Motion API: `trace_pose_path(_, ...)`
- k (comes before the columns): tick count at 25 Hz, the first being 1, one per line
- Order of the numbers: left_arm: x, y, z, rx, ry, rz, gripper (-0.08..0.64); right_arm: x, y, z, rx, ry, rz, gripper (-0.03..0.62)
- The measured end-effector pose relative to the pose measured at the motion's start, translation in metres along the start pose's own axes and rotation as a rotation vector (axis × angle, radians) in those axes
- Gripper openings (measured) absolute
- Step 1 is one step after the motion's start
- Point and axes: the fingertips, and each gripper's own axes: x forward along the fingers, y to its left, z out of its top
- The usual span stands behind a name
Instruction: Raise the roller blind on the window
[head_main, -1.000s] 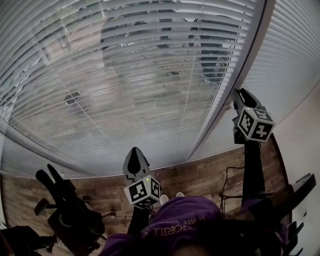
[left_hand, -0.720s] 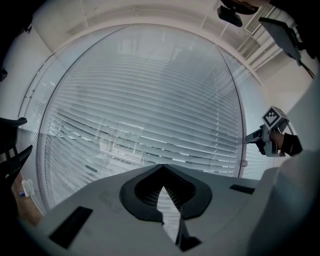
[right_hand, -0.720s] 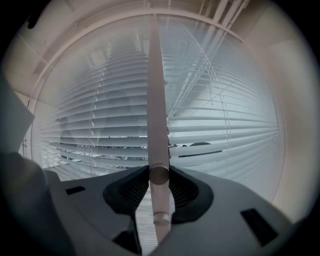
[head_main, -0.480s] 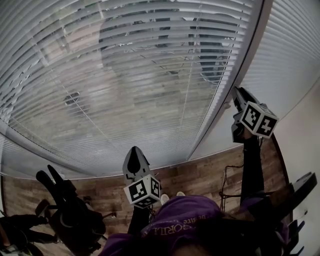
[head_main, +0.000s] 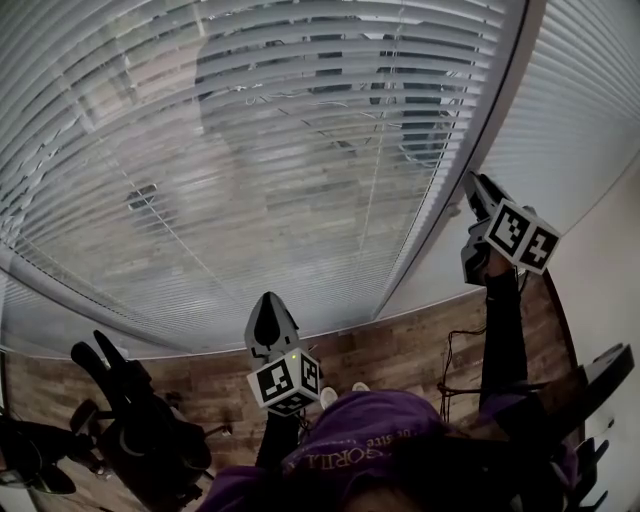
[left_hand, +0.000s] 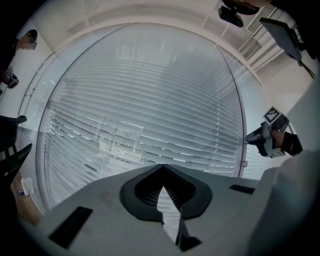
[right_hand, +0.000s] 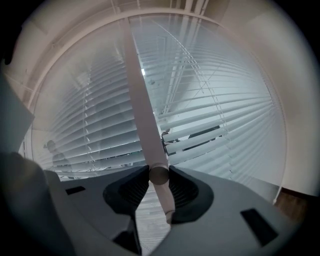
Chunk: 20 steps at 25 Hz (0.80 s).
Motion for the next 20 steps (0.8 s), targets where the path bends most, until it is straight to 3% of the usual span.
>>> trace_pose_path(20, 0.0009, 0.0002, 0.0004, 0.004, -0.004, 0.001, 0.000, 0.0017, -0.0018, -0.0013, 0.044, -0.007, 0.011, 0.124)
